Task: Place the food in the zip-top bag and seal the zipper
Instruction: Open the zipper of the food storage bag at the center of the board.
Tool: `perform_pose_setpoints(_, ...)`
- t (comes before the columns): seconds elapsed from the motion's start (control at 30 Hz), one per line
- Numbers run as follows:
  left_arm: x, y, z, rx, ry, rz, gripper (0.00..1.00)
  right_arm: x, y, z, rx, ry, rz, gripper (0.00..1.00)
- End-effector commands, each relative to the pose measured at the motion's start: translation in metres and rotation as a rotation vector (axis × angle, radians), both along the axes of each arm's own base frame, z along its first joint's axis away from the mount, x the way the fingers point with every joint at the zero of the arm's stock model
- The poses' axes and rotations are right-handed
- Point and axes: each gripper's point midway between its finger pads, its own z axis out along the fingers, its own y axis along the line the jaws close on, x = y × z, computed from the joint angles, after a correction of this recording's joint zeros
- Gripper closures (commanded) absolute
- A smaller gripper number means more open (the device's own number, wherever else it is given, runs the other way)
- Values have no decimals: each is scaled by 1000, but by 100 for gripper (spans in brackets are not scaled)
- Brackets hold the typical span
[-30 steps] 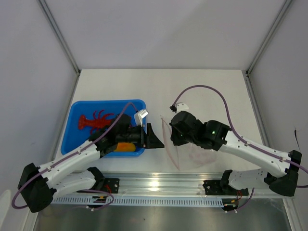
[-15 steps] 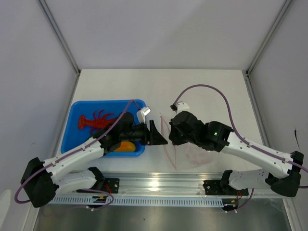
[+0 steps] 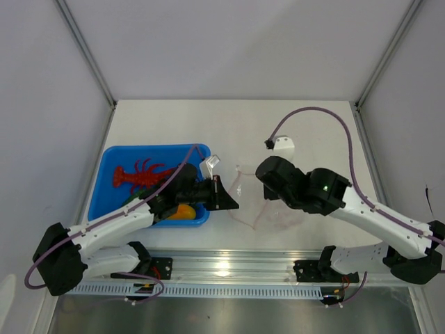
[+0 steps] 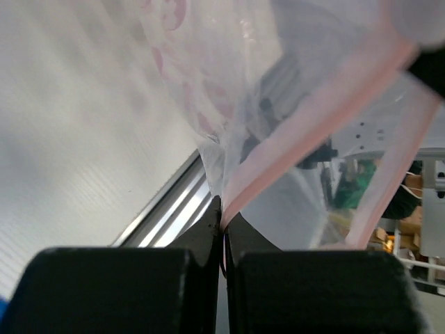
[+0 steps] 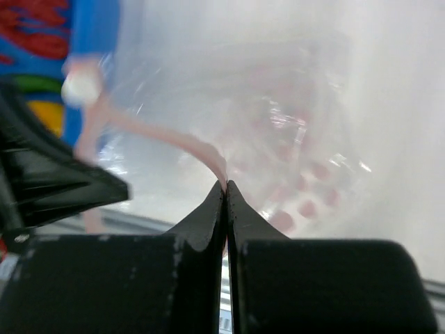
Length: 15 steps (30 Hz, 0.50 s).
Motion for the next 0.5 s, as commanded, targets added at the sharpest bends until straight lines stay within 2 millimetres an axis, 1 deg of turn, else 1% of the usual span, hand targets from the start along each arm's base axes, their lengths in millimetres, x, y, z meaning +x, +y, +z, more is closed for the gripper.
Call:
perform_pose_setpoints(0.0,10,15,2,65,-88,62,99,11,-76,36,-171,-137,-232,100)
perform_pose_setpoints(0.07,13,21,-1,97,-98,79,99,9,-88,49,-157,-162,-262,100)
perform_pose_setpoints(0.1,15,23,-2,106,-108,87,99,7,-97,60,-130,-180,-273,100)
perform_pose_setpoints(0.17,18,25,-3,113,-112,98,99,6,-97,66,-102,-192,-250,100)
perform_pose_setpoints(0.23,19,21,-4,107,-111,90,99,4,-85,63,-46,-180,-195,100)
perform_pose_setpoints(0.4,18,10,0,85,-111,37,99,8,-80,53,-72,-172,-197,100)
perform_pose_setpoints(0.43,19,10,1,80,-117,31,93,8,-76,50,-75,-164,-186,100)
perform_pose_setpoints(0.47,18,9,4,70,-128,21,77,10,-73,46,-86,-155,-182,100)
